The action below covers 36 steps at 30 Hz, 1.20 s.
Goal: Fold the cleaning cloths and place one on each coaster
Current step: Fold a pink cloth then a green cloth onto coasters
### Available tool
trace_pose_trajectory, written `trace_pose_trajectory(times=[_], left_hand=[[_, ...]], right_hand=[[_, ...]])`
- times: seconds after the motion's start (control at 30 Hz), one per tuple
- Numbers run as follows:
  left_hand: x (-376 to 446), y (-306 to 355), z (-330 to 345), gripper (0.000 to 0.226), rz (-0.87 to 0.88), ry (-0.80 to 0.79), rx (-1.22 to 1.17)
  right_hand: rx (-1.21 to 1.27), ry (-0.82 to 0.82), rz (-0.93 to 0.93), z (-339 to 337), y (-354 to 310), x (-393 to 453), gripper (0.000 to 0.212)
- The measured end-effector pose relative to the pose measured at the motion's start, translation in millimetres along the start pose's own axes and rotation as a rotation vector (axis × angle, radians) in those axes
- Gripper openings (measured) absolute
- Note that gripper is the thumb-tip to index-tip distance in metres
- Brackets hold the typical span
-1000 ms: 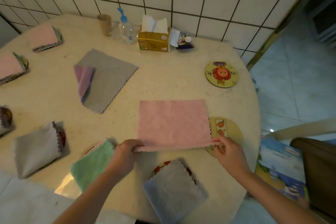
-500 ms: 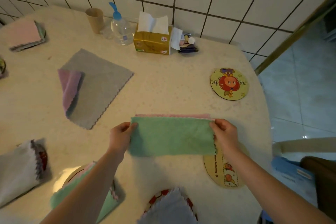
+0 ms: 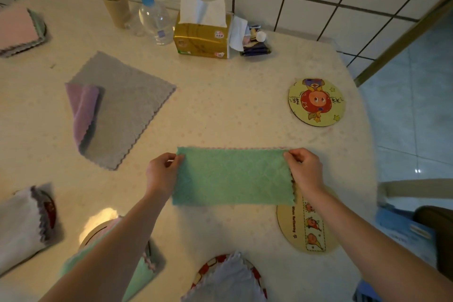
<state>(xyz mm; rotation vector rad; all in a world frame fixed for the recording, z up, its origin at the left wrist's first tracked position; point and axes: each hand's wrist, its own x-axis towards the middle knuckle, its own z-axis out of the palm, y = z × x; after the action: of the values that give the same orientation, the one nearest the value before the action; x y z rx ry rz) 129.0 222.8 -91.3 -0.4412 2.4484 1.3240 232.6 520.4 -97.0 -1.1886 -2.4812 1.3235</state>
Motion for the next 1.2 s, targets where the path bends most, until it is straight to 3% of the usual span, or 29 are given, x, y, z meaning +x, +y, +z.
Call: trace_pose_trajectory(times=[0.4,0.47,0.57,0.7,0.77,0.9,1.1,1.2], left_hand=[[-0.6,11.3,-11.2,0.015,0.024,0.102,0.055],[-9.9,10.9,-23.2,0.022,0.148,0.122,0.146],[-38.5,-2.1,-32.4,0.029,0.465,0.115,0.364],[-86.7,-30.8,-4.6,0.043,0.859,-0.179,0.592],[-103.0,-43.4,15.6,0.053,0.991,-0.278,0.778],[-117.5,-46.1,26.4,0.062,0.978,-0.328,1.003],[-101.3,-49.9,0.4,0.055,0.985,-0.283,1.004],[-87.7,-49.2,-17.5,0.063,1.017,-0.263,1.053]], right_hand=[[-0.167,-0.084,-0.048,-8.8,-16.2,1.6,0.021],[-0.178,-0.075,-0.099,-15.8,-19.4,-10.5,0.023],[-0.344,-0.060,-0.420,-25.9,-13.9,-42.2,0.027],[-0.593,-0.259,-0.916,-18.6,7.7,-96.6,0.046],[-0.747,-0.374,-1.018,-10.9,23.1,-108.7,0.064],[-0.852,-0.382,-0.977,-14.3,41.1,-106.3,0.081],[-0.926,-0.340,-1.028,-37.7,43.8,-96.2,0.076],[-0.980,-0.355,-1.046,-43.4,35.8,-93.5,0.078]])
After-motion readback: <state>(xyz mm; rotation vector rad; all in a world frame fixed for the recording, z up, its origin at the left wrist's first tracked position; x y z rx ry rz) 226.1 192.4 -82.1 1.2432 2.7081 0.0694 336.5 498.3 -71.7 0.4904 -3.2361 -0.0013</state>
